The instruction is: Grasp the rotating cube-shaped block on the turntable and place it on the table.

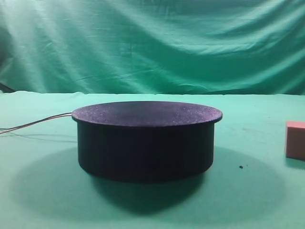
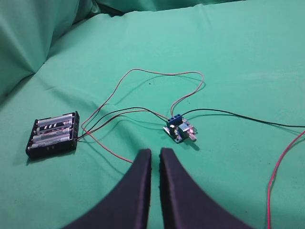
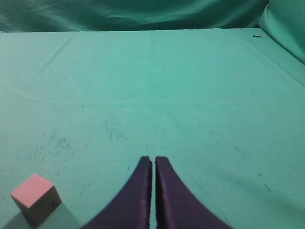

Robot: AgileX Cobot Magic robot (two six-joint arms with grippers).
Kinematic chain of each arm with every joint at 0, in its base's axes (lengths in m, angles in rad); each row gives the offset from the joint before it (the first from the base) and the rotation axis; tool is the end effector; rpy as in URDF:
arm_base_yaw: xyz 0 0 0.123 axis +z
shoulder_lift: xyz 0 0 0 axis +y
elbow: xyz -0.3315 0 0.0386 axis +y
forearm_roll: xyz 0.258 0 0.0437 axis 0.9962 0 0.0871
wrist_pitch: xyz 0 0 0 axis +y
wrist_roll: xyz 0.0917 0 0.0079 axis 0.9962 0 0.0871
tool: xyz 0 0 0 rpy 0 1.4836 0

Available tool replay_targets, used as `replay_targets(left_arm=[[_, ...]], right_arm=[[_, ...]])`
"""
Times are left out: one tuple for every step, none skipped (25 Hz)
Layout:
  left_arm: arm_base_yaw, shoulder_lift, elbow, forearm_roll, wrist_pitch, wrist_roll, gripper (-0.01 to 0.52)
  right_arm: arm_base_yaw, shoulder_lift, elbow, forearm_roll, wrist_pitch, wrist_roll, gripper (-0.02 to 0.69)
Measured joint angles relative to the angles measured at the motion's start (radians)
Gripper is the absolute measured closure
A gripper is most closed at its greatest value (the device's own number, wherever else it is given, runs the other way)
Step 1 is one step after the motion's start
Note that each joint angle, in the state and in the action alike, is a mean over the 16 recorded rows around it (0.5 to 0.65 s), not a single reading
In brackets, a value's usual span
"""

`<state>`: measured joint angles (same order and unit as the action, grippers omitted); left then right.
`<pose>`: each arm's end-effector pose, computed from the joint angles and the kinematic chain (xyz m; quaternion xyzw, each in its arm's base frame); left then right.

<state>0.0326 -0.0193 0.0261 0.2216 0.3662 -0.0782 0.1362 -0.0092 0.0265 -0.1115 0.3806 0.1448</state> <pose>0.0141 0.0077 0.1719 0.0148 0.7977 0.0800 0.5975 0.0148 -0.0018 0.1697 -0.0261 0.8069 0.0356 0.5891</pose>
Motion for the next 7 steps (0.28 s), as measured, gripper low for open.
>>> replay_targets(left_arm=[[0.000, 0.000, 0.000, 0.000, 0.000, 0.000, 0.514], [0.000, 0.000, 0.000, 0.000, 0.000, 0.000, 0.514], [0.000, 0.000, 0.000, 0.000, 0.000, 0.000, 0.514], [0.000, 0.000, 0.000, 0.000, 0.000, 0.000, 0.514], [0.000, 0.000, 0.000, 0.000, 0.000, 0.000, 0.514], [0.000, 0.000, 0.000, 0.000, 0.000, 0.000, 0.514], [0.000, 0.000, 0.000, 0.000, 0.000, 0.000, 0.514]], right_arm=[[0.000, 0.000, 0.000, 0.001, 0.003, -0.001, 0.665], [0.000, 0.000, 0.000, 0.001, 0.005, -0.002, 0.665], [0.000, 0.000, 0.000, 0.002, 0.006, -0.003, 0.665], [0.000, 0.000, 0.000, 0.002, 0.006, -0.004, 0.665], [0.000, 0.000, 0.000, 0.002, 0.006, -0.005, 0.665], [0.000, 0.000, 0.000, 0.002, 0.006, -0.005, 0.665], [0.000, 0.000, 0.000, 0.002, 0.006, -0.005, 0.665]])
